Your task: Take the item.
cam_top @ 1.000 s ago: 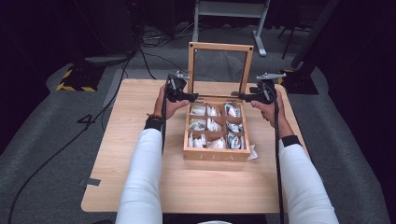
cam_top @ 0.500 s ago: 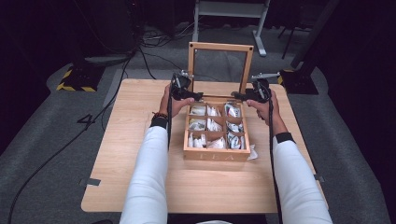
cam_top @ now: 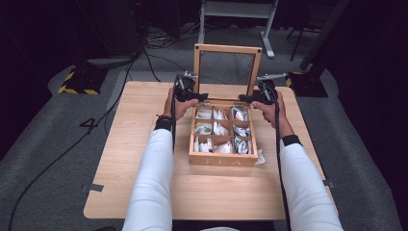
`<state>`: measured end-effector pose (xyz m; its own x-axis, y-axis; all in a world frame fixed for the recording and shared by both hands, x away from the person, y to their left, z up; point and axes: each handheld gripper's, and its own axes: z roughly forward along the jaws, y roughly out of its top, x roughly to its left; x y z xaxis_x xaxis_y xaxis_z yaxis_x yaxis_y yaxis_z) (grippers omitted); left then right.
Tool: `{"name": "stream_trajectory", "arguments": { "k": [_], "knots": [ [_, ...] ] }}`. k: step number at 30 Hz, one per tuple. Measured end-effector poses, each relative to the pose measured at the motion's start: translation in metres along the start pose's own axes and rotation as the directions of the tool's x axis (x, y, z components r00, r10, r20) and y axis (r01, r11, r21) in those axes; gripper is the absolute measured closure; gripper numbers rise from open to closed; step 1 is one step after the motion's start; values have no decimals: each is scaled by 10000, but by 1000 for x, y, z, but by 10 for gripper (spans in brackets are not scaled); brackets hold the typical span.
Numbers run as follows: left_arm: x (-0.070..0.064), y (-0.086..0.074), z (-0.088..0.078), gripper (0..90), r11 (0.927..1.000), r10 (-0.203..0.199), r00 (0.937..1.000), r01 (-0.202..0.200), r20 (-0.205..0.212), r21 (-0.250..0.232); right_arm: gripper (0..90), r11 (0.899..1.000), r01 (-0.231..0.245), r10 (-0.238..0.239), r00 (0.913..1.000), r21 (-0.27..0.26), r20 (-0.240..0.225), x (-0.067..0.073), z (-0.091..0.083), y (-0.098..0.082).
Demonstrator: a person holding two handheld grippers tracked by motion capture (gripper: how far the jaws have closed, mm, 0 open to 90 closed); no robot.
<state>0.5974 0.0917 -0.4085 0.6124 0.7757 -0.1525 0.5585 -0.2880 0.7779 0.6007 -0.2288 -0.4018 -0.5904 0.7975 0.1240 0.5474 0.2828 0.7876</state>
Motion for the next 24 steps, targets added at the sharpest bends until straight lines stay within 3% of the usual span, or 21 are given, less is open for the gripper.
{"name": "stream_trajectory", "arguments": {
  "k": [4,7,10,16,18,24],
  "knots": [
    [-1,-1,-4,350,10000,8,10000,-9,-92,-59,333,9997,233,-233,9997,18,125,1,-2,0],
    [-2,-1,-7,377,10000,51,9999,-52,-107,-40,365,9998,100,-100,9999,-142,-30,0,-7,0],
    [-2,-1,-12,421,9996,289,9995,-289,-134,-3,372,9995,192,-193,9998,-249,-35,2,-12,0],
    [2,-7,-31,517,9969,254,9987,-220,439,-762,407,9985,232,-244,9994,-504,-231,5,-22,1],
    [0,-6,-37,559,9954,395,9974,-340,600,-901,445,9945,362,-406,9982,-981,-431,7,-33,3],
    [-11,3,-65,578,9873,962,9940,-887,522,-1316,492,9919,612,-655,9972,-1116,-354,10,-48,2]
  ]
}}
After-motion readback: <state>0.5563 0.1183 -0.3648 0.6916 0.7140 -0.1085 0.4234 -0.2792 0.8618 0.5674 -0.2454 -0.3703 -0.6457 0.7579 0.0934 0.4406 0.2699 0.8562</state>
